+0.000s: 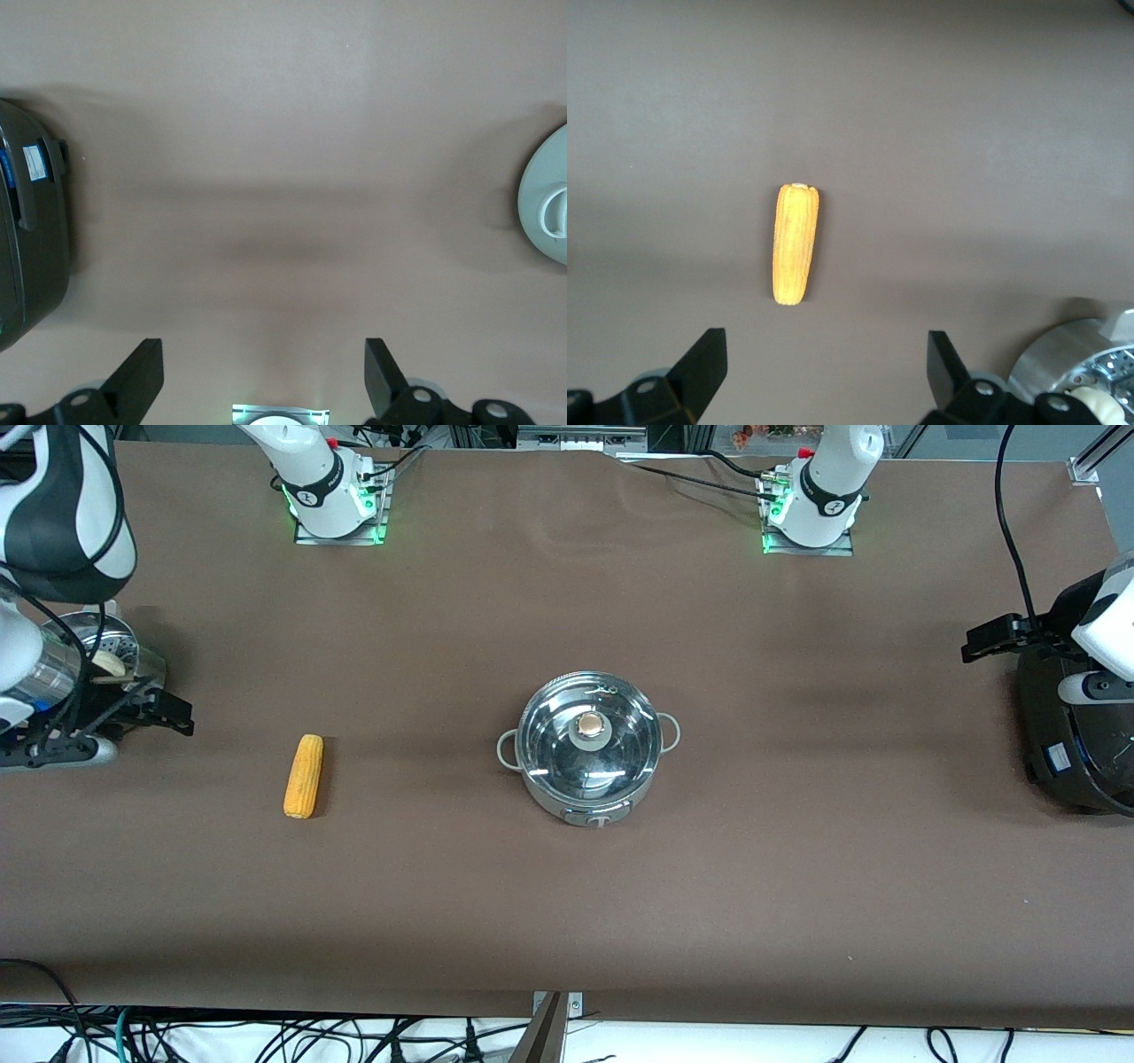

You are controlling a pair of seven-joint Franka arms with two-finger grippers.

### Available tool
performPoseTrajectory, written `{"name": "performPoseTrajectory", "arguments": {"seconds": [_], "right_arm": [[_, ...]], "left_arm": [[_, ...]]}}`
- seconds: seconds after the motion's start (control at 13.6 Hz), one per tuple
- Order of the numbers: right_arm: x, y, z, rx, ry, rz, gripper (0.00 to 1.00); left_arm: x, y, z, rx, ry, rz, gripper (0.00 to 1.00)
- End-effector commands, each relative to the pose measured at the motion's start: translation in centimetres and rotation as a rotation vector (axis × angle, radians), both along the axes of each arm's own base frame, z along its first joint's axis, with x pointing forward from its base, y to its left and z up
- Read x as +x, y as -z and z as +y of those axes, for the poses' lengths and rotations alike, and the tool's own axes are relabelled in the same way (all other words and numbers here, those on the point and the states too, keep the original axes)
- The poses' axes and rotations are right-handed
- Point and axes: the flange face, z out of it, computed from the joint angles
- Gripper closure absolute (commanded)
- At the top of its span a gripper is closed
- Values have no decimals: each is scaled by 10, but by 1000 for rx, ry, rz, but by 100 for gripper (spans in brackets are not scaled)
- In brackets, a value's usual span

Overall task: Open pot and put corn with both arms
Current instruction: 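Reach the right gripper down to the yellow corn cob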

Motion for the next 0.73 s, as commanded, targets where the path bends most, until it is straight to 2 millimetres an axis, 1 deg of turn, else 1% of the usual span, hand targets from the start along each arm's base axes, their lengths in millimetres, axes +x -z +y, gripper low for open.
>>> {"name": "performPoseTrajectory", "arguments": {"seconds": [0.0,0.07,0.15,0.22,0.29,0.37,0.44,0.51,0.59,0.66], "right_arm": [[11,11,-2,2,17,-7,0],[12,17,-3,2,18,-7,0],[14,27,-8,2,25,-2,0],[17,36,-7,3,25,-6,0],[20,47,-7,4,24,-18,0],[25,68,-5,9,22,-33,0],[30,86,0,12,17,-47,0],[33,99,4,15,37,-48,0],[34,107,17,20,56,-39,0],[35,117,30,21,57,-35,0]], "left_arm": [[-3,-9,-2,-14,-10,-13,0],[-3,-9,-2,-14,-10,-13,0],[-3,-9,-2,-13,-10,-13,0],[-3,-8,-1,-14,-11,-12,0],[-3,-8,-1,-13,-11,-12,0],[-3,-8,0,-12,-10,-13,0],[-3,-8,0,-14,-2,-14,0],[-2,-7,0,-10,-1,-12,0],[2,3,-1,-12,4,6,0],[4,7,-3,-11,7,12,0]]}}
